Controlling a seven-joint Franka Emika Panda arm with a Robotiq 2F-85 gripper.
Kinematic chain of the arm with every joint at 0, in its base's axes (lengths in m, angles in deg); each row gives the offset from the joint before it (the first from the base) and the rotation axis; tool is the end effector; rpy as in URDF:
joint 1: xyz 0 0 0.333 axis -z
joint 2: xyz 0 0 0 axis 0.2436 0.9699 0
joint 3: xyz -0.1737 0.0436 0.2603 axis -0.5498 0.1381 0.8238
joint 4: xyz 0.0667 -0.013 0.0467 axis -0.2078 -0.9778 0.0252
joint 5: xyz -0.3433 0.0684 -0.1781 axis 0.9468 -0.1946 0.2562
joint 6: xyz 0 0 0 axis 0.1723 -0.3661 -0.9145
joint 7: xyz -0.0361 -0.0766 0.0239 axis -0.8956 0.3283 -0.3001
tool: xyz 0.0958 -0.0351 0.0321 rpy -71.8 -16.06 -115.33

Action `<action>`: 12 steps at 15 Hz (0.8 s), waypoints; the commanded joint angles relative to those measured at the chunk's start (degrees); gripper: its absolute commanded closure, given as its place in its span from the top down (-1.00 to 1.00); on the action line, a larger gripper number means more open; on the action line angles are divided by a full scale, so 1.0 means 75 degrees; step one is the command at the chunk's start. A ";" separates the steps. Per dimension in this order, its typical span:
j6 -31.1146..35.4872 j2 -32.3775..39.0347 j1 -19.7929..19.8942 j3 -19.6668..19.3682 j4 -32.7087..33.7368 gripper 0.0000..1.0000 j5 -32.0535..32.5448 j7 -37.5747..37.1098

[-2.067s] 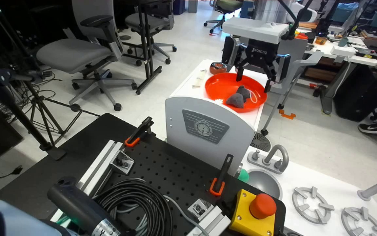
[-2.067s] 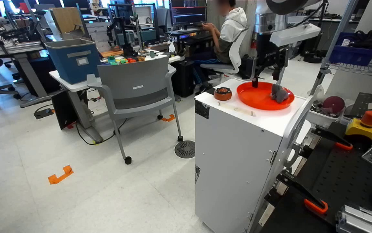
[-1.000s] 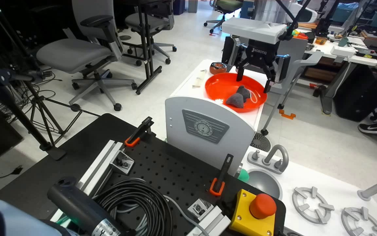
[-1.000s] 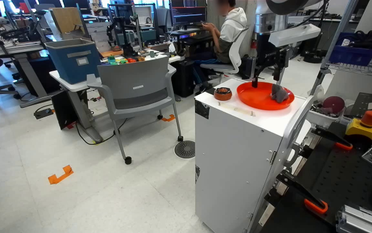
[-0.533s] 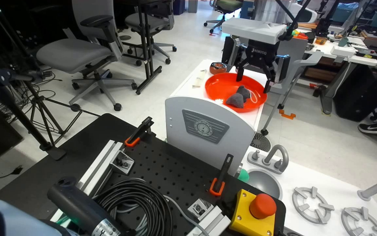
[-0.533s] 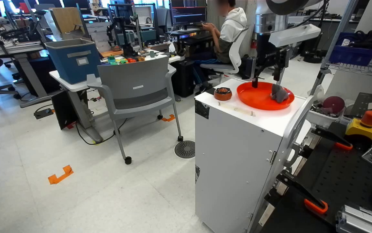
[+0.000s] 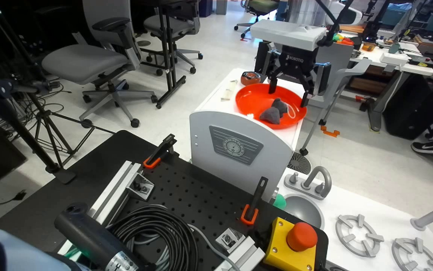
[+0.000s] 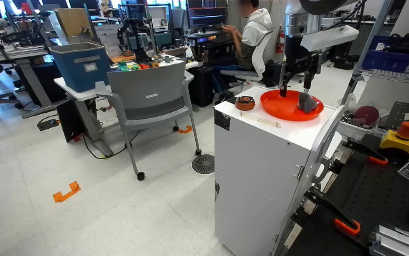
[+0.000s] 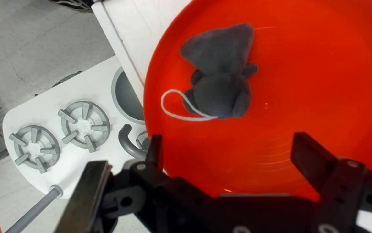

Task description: Pick up the grey toy on the plate and put it in the sink

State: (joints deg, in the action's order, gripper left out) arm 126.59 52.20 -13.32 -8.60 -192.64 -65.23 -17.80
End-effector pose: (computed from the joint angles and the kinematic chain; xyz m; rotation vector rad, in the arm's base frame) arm 0.5595 -0.0684 0.2553 2.9737 -0.4882 -0.1080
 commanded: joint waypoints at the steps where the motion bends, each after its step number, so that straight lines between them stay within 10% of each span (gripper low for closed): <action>1: 0.0354 -0.0427 -0.0083 -0.0041 -0.0482 1.00 0.0125 -0.0077; 12: 0.1092 -0.1285 -0.0031 -0.0021 -0.1523 1.00 0.0150 -0.0091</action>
State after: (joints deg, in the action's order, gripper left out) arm 131.72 46.34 -13.36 -8.58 -199.55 -65.11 -17.80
